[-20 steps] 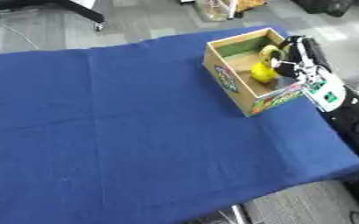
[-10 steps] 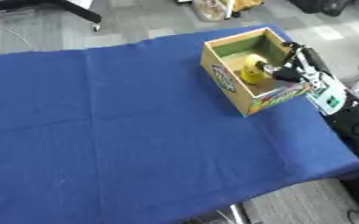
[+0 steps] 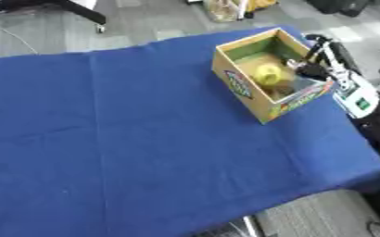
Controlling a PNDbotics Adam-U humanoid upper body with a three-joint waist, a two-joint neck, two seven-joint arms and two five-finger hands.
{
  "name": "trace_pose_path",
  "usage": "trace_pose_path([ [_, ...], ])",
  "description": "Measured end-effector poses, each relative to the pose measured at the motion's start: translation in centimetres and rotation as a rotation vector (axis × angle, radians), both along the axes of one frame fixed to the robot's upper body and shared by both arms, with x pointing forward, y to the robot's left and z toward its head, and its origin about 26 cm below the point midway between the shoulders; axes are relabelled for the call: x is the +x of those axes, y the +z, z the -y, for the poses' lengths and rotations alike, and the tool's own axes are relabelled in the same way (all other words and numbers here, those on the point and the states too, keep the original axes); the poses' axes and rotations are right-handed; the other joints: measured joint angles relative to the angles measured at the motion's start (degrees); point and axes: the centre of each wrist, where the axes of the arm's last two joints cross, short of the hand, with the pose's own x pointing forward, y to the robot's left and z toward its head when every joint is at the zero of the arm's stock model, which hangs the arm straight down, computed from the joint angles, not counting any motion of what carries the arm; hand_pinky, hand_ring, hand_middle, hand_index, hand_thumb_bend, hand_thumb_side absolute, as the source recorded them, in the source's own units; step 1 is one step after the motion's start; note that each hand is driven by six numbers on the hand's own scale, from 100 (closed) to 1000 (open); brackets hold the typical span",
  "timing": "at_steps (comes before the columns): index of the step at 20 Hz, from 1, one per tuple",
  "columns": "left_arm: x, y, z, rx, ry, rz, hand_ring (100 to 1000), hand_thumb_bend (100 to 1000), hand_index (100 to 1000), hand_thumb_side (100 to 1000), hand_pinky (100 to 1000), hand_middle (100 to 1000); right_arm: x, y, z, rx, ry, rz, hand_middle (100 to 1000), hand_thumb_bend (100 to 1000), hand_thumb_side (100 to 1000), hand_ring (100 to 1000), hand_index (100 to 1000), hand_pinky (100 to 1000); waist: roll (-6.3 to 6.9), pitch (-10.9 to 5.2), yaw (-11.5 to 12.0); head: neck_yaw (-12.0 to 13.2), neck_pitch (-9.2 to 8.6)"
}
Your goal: Pick up the objects with one hand, pass them to the other hand, and then place them into the box on the other side of the table.
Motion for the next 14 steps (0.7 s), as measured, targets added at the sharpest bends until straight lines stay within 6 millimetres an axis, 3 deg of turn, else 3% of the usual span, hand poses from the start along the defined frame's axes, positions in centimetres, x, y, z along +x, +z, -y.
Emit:
trace_pose_path([
  [8, -0.3, -0.3, -1.1, -0.041, 0.107, 0.03, 597, 533, 757, 608, 745, 643, -3.9, 5.5, -4.5, 0.162, 0.136, 0.344, 486, 399, 511, 420, 795, 739, 0.0, 0.0, -0.1, 2.2, -0.67],
  [9, -0.4, -0.5, -1.3, -0.048, 0.128, 0.034, 598, 531, 756, 608, 744, 642, -4.7, 6.0, -5.2, 0.169, 0.153, 0.382, 490, 455, 587, 428, 794, 738, 0.0, 0.0, -0.2, 2.6, -0.88],
  [10, -0.5, -0.6, -1.5, -0.057, 0.153, 0.038, 596, 531, 755, 607, 744, 641, -5.5, 6.4, -5.9, 0.173, 0.171, 0.419, 490, 374, 486, 432, 792, 738, 0.0, 0.0, -0.3, 3.1, -1.11],
  [14, -0.8, -1.2, -2.4, -0.099, 0.244, 0.063, 595, 524, 753, 603, 741, 638, -8.8, 7.0, -8.5, 0.185, 0.227, 0.531, 500, 313, 447, 450, 788, 744, 0.02, 0.0, -0.4, 5.2, -1.73],
])
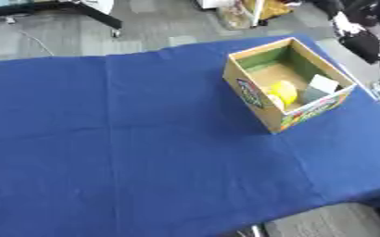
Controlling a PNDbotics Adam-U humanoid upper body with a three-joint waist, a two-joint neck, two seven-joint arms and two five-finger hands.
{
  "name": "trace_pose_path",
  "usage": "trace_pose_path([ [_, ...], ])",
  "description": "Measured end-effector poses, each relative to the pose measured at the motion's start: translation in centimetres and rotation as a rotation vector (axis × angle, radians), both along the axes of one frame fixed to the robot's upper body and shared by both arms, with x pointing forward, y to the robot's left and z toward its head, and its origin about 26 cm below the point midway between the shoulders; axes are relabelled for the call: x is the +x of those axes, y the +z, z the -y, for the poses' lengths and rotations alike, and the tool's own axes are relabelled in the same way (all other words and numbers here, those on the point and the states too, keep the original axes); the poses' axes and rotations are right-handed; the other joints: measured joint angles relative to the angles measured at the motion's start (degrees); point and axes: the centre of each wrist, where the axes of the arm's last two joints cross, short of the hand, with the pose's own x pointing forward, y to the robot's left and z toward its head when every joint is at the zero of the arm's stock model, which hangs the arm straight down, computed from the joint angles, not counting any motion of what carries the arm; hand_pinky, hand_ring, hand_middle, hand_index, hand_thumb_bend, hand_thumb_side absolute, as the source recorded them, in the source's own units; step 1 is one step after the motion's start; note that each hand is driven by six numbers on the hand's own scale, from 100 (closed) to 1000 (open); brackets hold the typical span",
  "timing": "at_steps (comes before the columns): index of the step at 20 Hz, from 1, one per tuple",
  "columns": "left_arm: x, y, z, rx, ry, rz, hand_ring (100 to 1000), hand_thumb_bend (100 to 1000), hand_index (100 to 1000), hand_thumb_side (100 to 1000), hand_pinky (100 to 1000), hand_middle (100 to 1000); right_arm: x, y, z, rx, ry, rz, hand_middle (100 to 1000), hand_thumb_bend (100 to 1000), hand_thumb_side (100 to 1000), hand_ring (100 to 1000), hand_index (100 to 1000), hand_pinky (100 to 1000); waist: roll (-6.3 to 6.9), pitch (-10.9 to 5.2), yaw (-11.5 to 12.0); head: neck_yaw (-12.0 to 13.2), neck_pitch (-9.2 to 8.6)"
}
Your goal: Pick up the objects with one hand, pass them to the other hand, and then place them into the box on the other side of the table.
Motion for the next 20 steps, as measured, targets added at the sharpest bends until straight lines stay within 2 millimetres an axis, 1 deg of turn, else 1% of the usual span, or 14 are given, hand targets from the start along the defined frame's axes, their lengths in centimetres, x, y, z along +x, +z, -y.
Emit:
trace_pose_path([
  [1, -0.1, -0.1, -0.2, -0.013, 0.024, 0.01, 594, 498, 752, 618, 740, 636, -0.7, -0.1, -0.5, -0.001, 0.007, 0.022, 502, 322, 452, 454, 788, 745, 0.0, 0.0, 0.0, 0.7, -0.24],
  [2, -0.2, -0.3, -0.4, -0.026, 0.048, 0.019, 594, 520, 752, 605, 740, 635, -1.2, -0.3, -0.8, -0.002, 0.011, 0.042, 503, 290, 440, 455, 788, 746, 0.0, 0.0, 0.0, 1.4, -0.39],
  [5, -0.5, -0.9, -0.9, -0.067, 0.125, 0.045, 591, 508, 750, 606, 738, 630, -2.3, -1.6, -1.2, 0.009, 0.008, 0.084, 503, 269, 441, 457, 784, 745, 0.01, 0.0, 0.0, 4.4, -0.9],
  [10, -1.1, -1.9, -1.9, -0.128, 0.284, 0.096, 583, 499, 741, 594, 732, 617, -3.4, -4.6, -1.3, 0.059, -0.044, 0.128, 510, 214, 446, 470, 778, 748, 0.13, 0.0, -0.3, 11.4, -1.35],
  [12, -1.5, -2.3, -2.4, -0.143, 0.36, 0.112, 582, 489, 734, 587, 730, 615, -3.9, -5.6, -1.3, 0.075, -0.084, 0.132, 510, 197, 454, 476, 775, 751, 0.19, 0.0, -0.4, 13.7, -1.34],
  [15, -2.1, -2.8, -3.3, -0.164, 0.48, 0.122, 582, 473, 731, 592, 729, 619, -4.8, -7.0, -0.8, 0.115, -0.174, 0.114, 514, 170, 456, 503, 764, 767, 0.3, -0.01, -0.4, 16.1, -1.24],
  [17, -2.7, -3.4, -4.0, -0.168, 0.558, 0.109, 578, 455, 723, 584, 728, 618, -5.5, -7.8, -0.3, 0.15, -0.259, 0.096, 511, 157, 464, 510, 751, 776, 0.48, -0.42, -0.4, 17.3, -0.91],
  [20, -3.9, -4.4, -5.3, -0.167, 0.687, 0.081, 579, 440, 724, 582, 728, 622, -6.4, -9.2, 1.4, 0.211, -0.408, 0.075, 500, 144, 475, 498, 740, 773, 0.69, -1.09, -0.4, 18.8, -0.54],
])
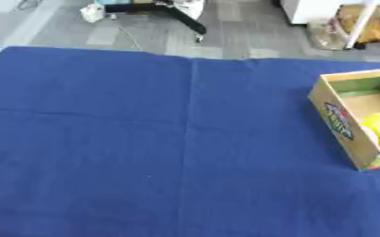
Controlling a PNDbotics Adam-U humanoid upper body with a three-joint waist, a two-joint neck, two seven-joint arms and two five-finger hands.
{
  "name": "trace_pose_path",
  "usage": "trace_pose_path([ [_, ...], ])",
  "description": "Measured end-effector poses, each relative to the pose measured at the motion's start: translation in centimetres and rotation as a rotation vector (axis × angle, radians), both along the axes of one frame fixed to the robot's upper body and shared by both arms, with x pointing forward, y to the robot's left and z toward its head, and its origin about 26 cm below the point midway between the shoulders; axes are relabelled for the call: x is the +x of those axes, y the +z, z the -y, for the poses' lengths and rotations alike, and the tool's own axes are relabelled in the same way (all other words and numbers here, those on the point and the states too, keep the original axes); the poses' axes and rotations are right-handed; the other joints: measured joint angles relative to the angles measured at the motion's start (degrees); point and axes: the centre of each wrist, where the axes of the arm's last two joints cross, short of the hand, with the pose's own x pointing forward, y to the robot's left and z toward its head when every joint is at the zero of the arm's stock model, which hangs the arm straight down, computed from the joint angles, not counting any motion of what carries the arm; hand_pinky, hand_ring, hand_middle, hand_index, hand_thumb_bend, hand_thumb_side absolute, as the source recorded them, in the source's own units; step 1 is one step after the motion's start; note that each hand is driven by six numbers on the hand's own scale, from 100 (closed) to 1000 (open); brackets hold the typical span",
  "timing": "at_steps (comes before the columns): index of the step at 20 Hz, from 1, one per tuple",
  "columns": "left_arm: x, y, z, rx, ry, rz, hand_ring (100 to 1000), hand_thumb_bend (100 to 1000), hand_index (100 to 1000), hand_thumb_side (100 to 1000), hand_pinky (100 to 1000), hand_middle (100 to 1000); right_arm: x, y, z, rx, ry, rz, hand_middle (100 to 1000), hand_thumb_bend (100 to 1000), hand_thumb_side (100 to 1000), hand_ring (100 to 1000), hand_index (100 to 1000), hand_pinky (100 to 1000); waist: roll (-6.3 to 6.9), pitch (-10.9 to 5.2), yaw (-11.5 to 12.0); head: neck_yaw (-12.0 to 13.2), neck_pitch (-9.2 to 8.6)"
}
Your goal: Pick up the objects with one hand, pass them to the other hand, and then place them into the box on the other side of the table.
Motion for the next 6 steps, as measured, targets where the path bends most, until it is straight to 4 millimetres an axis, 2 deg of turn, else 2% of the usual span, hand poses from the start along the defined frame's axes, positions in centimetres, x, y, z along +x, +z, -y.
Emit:
trace_pose_path([
  [6, -1.9, -1.5, -2.8, -0.028, 0.252, -0.05, 582, 415, 722, 564, 727, 626, -1.8, -3.6, 5.5, 0.18, -0.209, -0.032, 486, 129, 482, 481, 730, 765, 0.17, -1.26, 0.0, 1.7, 0.58],
])
